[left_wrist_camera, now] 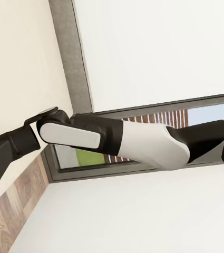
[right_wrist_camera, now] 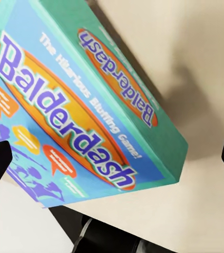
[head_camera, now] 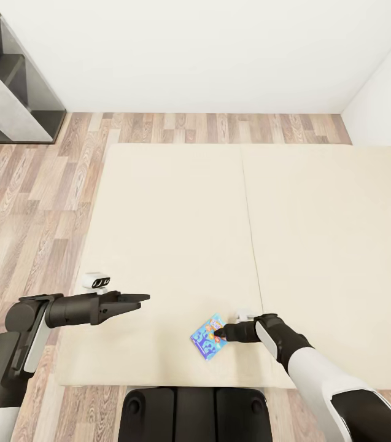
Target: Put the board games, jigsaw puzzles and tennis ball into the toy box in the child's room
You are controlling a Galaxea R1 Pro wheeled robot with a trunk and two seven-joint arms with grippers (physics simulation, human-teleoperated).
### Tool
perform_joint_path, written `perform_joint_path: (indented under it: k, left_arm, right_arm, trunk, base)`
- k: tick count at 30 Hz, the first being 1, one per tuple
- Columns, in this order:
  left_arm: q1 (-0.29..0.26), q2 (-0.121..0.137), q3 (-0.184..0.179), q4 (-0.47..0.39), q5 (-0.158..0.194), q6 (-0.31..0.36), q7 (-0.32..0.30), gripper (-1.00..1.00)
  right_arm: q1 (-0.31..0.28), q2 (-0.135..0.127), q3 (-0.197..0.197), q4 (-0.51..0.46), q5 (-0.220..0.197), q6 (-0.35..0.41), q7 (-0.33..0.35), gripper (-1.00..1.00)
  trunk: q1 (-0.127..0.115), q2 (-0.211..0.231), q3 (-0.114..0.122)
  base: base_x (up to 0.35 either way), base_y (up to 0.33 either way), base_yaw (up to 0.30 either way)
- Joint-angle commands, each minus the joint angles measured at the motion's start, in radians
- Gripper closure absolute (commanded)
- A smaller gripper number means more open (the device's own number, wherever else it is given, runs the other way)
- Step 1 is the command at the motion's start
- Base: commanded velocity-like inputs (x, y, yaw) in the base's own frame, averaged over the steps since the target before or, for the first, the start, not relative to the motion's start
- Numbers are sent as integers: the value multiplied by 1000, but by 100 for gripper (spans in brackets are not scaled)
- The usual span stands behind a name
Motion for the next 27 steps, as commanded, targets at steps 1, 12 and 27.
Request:
perform_joint_path:
  k: [1,12,27]
  left_arm:
    - [0,0,0,0,-1,11,-4,-100]
    - [0,-1,-1,0,-1,11,-4,-100]
    - [0,-3,-1,0,-1,11,-4,-100]
  right_arm:
    - [0,0,7,-1,-10,4,-3,-100]
    - [0,8,7,0,-10,-45,-3,-100]
    - [0,18,36,1,-12,-55,-4,-100]
  trunk:
    - [1,-1,-1]
    - [1,-1,-1]
    - [1,-1,-1]
  base:
    - [0,0,0]
    - [0,0,0]
    - [0,0,0]
